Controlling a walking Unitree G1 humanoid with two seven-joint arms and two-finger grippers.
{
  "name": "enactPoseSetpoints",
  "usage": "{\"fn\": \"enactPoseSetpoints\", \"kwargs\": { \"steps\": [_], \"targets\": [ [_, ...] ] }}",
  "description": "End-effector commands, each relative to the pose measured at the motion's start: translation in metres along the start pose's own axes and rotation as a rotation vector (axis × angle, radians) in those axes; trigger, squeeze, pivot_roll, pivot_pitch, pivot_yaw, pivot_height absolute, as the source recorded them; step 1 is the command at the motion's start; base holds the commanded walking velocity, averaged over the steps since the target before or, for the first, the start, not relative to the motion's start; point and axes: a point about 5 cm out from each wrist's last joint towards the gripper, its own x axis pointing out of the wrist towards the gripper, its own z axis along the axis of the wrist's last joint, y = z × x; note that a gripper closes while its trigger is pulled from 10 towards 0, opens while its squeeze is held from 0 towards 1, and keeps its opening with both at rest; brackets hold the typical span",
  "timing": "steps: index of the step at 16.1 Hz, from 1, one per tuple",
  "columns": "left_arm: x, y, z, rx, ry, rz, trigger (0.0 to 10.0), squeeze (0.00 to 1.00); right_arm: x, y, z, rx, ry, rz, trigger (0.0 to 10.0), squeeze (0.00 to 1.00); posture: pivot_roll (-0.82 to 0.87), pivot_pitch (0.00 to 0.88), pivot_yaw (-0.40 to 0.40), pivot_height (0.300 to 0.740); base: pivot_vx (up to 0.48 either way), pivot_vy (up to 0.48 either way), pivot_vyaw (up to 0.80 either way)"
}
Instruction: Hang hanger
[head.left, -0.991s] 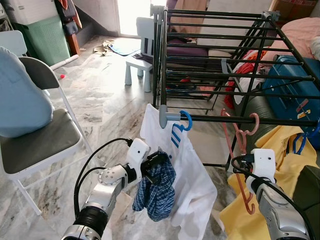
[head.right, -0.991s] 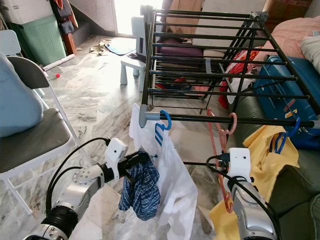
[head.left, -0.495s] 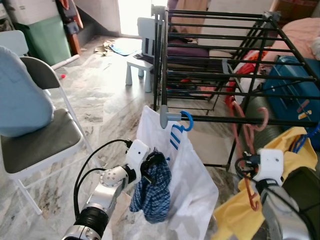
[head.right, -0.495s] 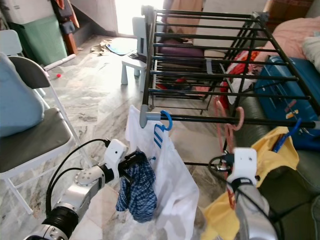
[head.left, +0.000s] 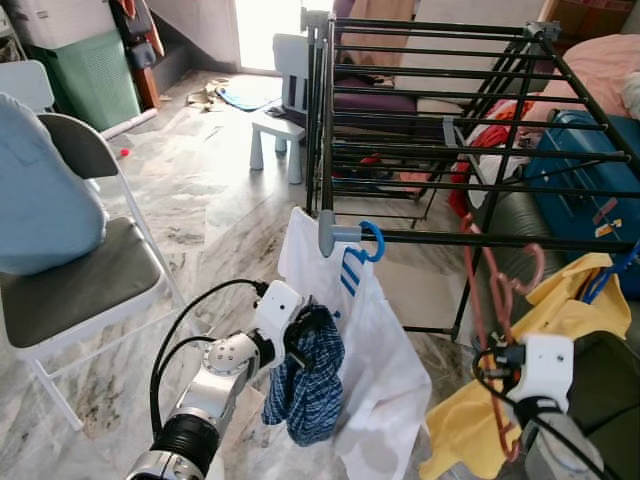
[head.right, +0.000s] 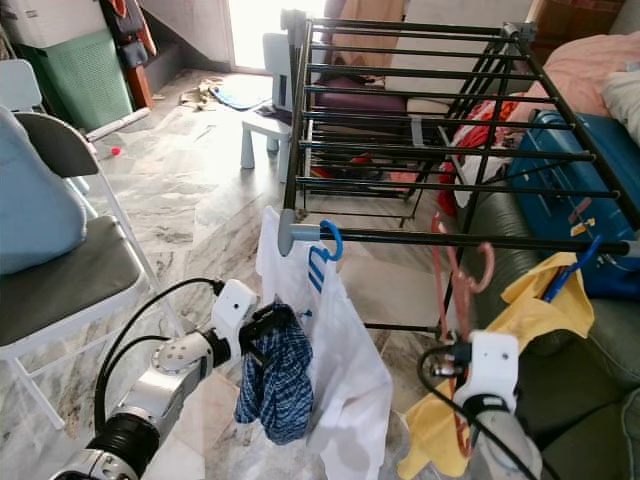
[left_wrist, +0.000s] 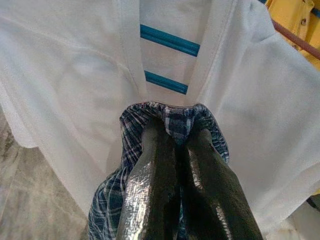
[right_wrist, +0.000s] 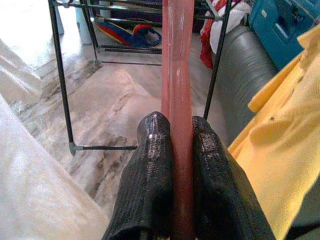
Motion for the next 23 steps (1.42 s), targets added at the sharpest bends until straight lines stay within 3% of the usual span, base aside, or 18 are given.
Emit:
{"fn": "enactPoseSetpoints", "kwargs": {
  "steps": [1,7,23],
  "targets": [
    [0.0022,-0.0013,0.0031,0.021,-0.010,-0.001,10.0,0.00,0.0000,0.0018,0.0045,0.001,-0.013,0.001,10.0,0.00,0.06,0.000,-0.056,0.740,0.000,0.000,0.00],
    [0.0020,-0.0025,0.0011,0.030,-0.003,0.002,10.0,0.00,-0.0003,0.0051,0.0003,0.001,0.008,0.014,10.0,0.00,0.06,0.000,-0.061,0.740,0.000,0.000,0.00],
    [0.0027,-0.0037,-0.0002,0.044,0.008,-0.010,10.0,0.00,0.0019,0.0044,0.0029,0.001,0.003,-0.003,10.0,0.00,0.05,0.000,-0.053,0.740,-0.290,0.000,0.00]
  ]
}}
